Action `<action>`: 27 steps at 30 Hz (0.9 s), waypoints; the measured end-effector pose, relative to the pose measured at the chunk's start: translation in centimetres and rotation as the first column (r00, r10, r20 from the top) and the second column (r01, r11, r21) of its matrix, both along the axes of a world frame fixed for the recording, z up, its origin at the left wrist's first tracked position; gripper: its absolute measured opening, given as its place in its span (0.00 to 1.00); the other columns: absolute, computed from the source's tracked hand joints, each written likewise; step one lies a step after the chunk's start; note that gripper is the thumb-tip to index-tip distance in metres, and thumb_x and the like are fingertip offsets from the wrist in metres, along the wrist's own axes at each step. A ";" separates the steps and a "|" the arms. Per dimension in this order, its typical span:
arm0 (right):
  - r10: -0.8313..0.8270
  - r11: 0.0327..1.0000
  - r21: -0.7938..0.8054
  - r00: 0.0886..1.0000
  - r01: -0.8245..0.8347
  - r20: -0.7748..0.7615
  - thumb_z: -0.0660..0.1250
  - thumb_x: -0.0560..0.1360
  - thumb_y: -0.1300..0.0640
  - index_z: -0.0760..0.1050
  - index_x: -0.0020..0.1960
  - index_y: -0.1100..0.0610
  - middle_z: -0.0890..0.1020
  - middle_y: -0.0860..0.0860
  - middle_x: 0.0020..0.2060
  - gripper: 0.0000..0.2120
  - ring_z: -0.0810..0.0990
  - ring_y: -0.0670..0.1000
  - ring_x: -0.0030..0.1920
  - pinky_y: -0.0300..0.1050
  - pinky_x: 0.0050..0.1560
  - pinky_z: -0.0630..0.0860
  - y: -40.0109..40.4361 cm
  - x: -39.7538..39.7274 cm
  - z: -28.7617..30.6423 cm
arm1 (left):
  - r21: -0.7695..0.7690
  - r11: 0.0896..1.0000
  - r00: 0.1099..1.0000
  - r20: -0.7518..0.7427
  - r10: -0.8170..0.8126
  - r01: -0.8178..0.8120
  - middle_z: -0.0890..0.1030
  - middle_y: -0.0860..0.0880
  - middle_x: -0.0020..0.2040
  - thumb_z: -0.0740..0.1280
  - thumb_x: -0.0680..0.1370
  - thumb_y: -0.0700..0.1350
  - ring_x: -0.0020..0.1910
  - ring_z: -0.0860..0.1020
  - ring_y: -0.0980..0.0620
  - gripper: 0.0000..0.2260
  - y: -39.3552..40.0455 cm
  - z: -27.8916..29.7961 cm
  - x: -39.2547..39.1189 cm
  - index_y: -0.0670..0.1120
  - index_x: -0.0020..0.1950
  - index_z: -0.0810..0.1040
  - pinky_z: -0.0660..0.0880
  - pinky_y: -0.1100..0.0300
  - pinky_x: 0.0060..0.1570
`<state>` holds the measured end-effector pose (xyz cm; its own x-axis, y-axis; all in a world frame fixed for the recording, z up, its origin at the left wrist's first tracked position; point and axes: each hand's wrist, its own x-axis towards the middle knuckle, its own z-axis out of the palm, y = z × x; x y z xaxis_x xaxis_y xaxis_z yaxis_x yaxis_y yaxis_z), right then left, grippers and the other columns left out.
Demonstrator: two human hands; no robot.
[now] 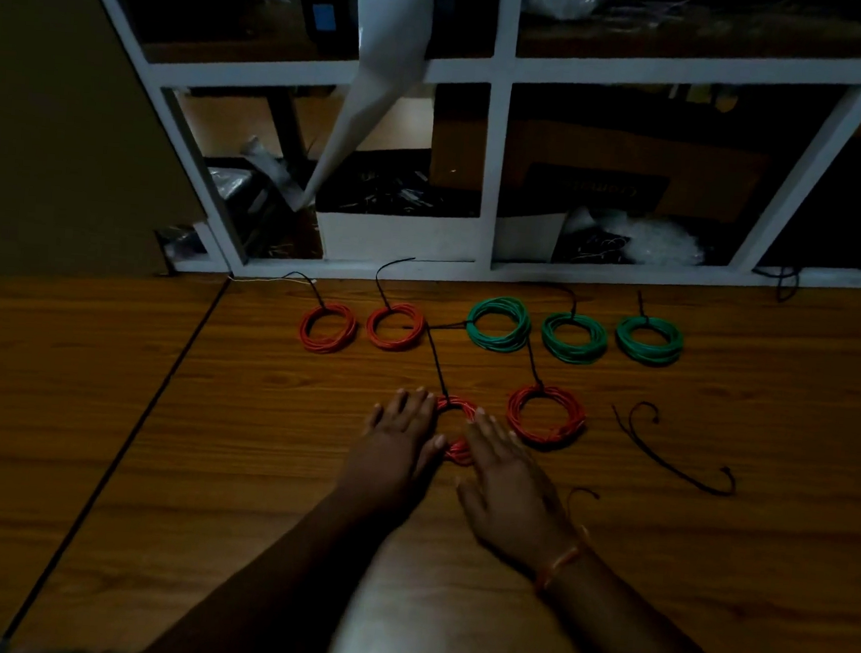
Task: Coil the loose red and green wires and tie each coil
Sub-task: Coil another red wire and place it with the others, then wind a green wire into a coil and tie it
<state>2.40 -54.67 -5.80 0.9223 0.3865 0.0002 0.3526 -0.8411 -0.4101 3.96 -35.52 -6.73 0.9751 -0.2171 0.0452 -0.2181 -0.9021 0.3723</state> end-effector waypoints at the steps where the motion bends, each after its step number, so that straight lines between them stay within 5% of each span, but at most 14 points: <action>1: -0.015 0.999 0.043 1.000 0.015 0.010 0.57 0.83 0.47 0.53 0.83 0.53 0.51 0.50 0.82 0.32 0.51 0.51 0.82 0.45 0.80 0.47 -0.3 0.0 0.0 | -0.028 0.999 1.000 0.004 -0.017 0.017 0.52 0.52 0.84 0.48 0.86 0.61 0.82 0.46 0.53 0.28 0.2 0.0 -0.2 0.53 0.84 0.51 0.43 0.53 0.79; 9: -0.129 0.985 0.118 0.992 0.128 0.006 0.63 0.82 0.57 0.51 0.83 0.50 0.50 0.47 0.82 0.34 0.45 0.48 0.82 0.44 0.80 0.50 1.2 0.2 1.2 | -0.215 0.975 0.998 -0.029 -0.056 0.049 0.52 0.57 0.83 0.61 0.83 0.59 0.78 0.49 0.63 0.30 1.0 1.5 -1.3 0.57 0.83 0.54 0.48 0.56 0.77; 18: -0.079 0.989 0.136 0.989 0.061 0.125 0.61 0.81 0.50 0.54 0.82 0.51 0.51 0.48 0.82 0.32 0.44 0.49 0.82 0.50 0.80 0.49 4.4 0.6 3.3 | -0.220 0.975 0.999 -0.038 0.020 -0.028 0.52 0.53 0.83 0.59 0.84 0.56 0.82 0.51 0.52 0.28 4.9 3.7 -1.2 0.51 0.83 0.58 0.54 0.51 0.79; 24: -0.004 0.977 0.205 0.969 -0.048 0.248 0.63 0.79 0.50 0.63 0.79 0.56 0.60 0.53 0.81 0.30 0.52 0.54 0.82 0.56 0.78 0.59 9.9 1.6 5.3 | -0.053 0.986 0.961 0.222 0.164 -0.156 0.55 0.46 0.83 0.52 0.82 0.62 0.82 0.48 0.47 0.31 9.7 6.5 -2.4 0.47 0.82 0.61 0.55 0.45 0.79; 25: 0.145 0.952 0.215 0.942 -0.216 0.304 0.62 0.79 0.50 0.62 0.79 0.55 0.59 0.53 0.81 0.30 0.51 0.53 0.82 0.56 0.78 0.59 18.7 0.0 6.6 | -0.064 0.951 0.900 0.311 0.307 -0.302 0.57 0.45 0.83 0.53 0.82 0.60 0.82 0.50 0.45 0.30 17.9 7.3 -6.5 0.46 0.81 0.63 0.57 0.43 0.78; 27: 0.176 0.955 0.186 0.945 -0.232 0.275 0.61 0.80 0.48 0.60 0.80 0.54 0.56 0.51 0.82 0.31 0.48 0.52 0.82 0.55 0.79 0.56 20.8 -0.7 6.8 | 0.002 0.946 0.871 0.391 0.297 -0.324 0.59 0.43 0.82 0.55 0.83 0.58 0.82 0.53 0.42 0.28 20.0 7.3 -7.6 0.45 0.80 0.65 0.61 0.40 0.76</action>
<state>1.69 -33.84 0.95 0.7818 0.5314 0.3261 0.6229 -0.6425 -0.4464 -3.64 -15.56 0.61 0.9030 0.0788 0.4224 -0.0354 -0.9660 0.2559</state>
